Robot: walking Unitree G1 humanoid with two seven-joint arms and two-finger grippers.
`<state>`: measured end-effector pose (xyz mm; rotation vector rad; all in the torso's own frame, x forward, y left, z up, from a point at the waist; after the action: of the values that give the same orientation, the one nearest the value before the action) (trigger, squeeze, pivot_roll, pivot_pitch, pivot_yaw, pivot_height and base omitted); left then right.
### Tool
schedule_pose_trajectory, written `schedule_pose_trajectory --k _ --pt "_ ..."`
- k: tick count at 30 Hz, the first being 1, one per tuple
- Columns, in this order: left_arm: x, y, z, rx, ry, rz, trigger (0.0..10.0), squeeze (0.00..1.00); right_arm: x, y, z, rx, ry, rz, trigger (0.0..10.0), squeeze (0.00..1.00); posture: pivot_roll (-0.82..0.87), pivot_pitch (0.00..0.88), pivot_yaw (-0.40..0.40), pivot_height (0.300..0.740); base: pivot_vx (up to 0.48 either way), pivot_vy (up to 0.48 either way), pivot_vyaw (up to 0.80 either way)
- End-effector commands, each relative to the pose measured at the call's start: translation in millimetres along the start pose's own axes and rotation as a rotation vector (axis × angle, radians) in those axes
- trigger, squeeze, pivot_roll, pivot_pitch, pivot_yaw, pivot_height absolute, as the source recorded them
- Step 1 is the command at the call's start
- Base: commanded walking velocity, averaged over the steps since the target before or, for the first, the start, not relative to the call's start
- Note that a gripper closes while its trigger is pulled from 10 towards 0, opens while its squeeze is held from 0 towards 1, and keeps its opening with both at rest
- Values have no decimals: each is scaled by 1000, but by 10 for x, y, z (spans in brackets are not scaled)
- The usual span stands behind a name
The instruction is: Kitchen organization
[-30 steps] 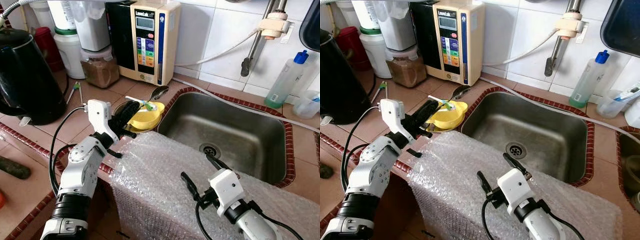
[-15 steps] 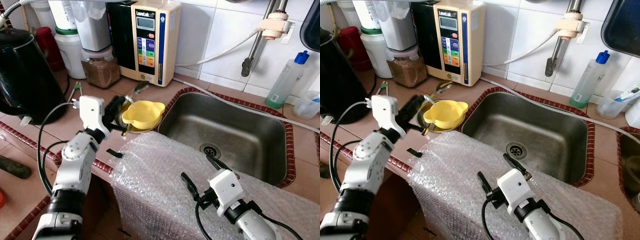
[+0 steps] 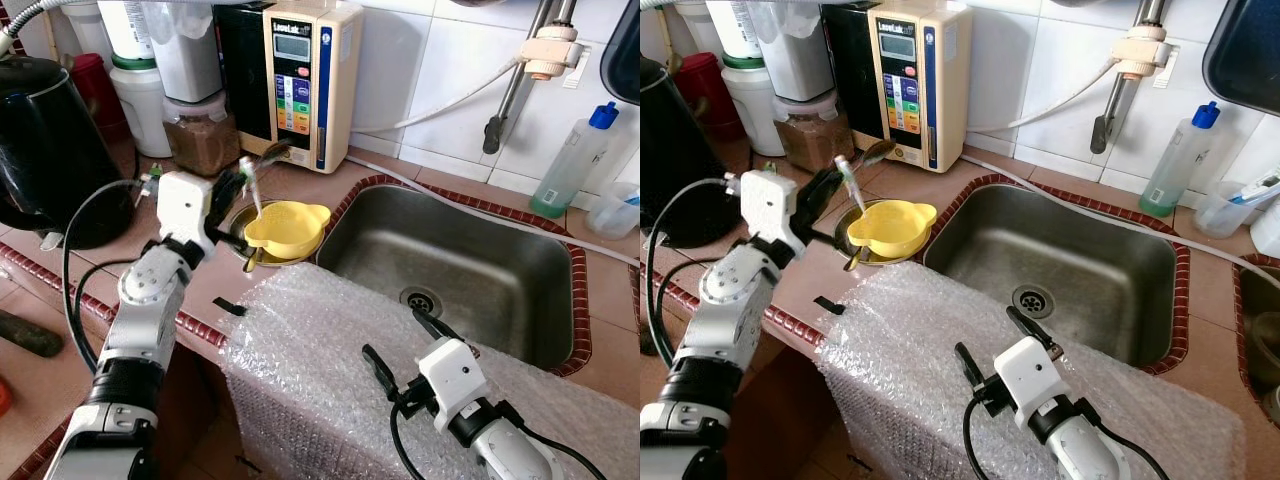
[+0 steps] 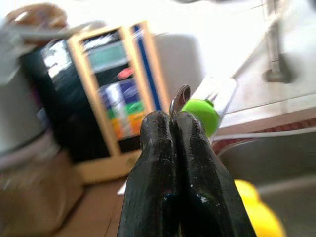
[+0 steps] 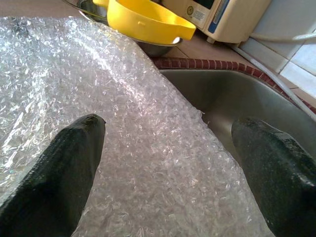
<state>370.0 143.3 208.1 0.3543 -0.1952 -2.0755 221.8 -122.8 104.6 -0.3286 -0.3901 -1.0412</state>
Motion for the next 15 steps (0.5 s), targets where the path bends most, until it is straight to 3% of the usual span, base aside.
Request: schedule_pose_trajectory --k 1,6,13,15 --pt "43 64 149 42 72 -60 10000 0 30 -4 -25 -11 -10 -15 10000 0 64 0 8 740 0 0 0" --pt "71 96 256 69 216 -117 10000 0 11 -7 -30 -13 -4 -18 10000 0 64 0 12 740 0 0 0" --pt "-11 4 108 3 269 -120 10000 0 4 -22 -37 -17 0 -21 10000 0 63 0 13 740 0 0 0" --pt "19 -39 24 -35 328 -163 10000 0 5 -24 -37 -17 0 -21 10000 0 64 0 12 740 0 0 0"
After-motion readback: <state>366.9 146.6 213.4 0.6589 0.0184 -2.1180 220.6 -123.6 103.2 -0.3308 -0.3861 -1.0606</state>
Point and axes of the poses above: a point about 5 cm out from each wrist's last joint towards the gripper, its own y axis pointing out of the wrist towards the gripper, its own z axis along the axis of the wrist's last joint, x = y × z, the point moved 2 cm from there along y, pointing out of the wrist towards the gripper, and after that the axes turned 10 degrees about -y, right-handed, at the moved point
